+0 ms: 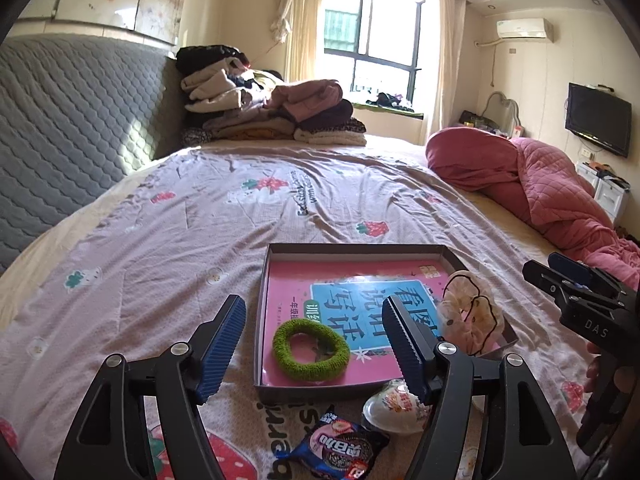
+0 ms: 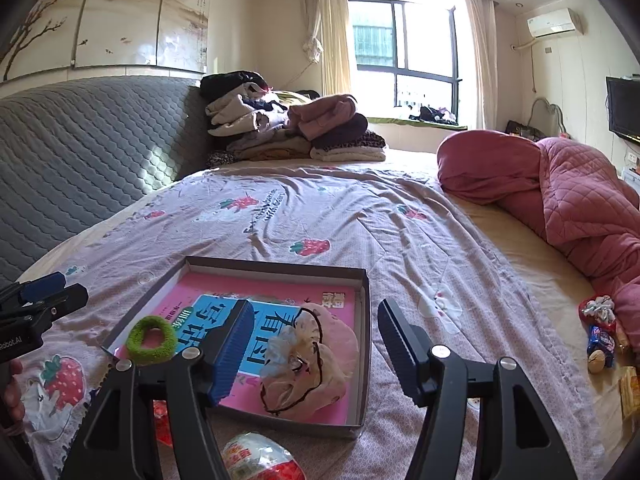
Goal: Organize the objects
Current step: 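Withdraw both open tools from the tray back toward the oranges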
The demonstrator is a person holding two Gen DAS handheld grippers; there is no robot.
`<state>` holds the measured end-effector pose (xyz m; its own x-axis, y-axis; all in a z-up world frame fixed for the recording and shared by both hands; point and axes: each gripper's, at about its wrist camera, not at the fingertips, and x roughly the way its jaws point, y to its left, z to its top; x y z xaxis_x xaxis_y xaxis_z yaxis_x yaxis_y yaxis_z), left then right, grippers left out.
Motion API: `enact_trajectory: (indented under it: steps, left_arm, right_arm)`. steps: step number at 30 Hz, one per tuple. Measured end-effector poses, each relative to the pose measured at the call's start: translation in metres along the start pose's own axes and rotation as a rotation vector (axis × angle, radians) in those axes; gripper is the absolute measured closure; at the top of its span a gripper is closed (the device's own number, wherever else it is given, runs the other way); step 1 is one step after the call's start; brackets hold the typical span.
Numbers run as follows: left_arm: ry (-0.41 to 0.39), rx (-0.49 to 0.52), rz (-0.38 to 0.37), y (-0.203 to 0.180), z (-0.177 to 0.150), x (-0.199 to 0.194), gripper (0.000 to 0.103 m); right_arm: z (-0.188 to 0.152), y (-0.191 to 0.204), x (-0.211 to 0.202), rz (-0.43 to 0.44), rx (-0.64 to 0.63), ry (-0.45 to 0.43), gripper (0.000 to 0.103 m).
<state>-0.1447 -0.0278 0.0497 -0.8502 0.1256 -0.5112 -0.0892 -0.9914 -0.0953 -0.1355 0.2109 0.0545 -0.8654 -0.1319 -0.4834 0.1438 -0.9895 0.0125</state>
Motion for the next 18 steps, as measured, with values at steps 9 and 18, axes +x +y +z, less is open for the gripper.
enact_trajectory:
  steps: [9,18]
  left_arm:
    - [-0.041,0.008,0.009,-0.005,-0.004,-0.034,0.03]
    - [-0.009,-0.02,-0.002,-0.005,-0.022,-0.054,0.03]
  right_arm:
    - [0.003,0.012,-0.036,0.018,-0.012,-0.056,0.038]
    - [-0.008,0.037,-0.065,0.062,-0.041,-0.069,0.037]
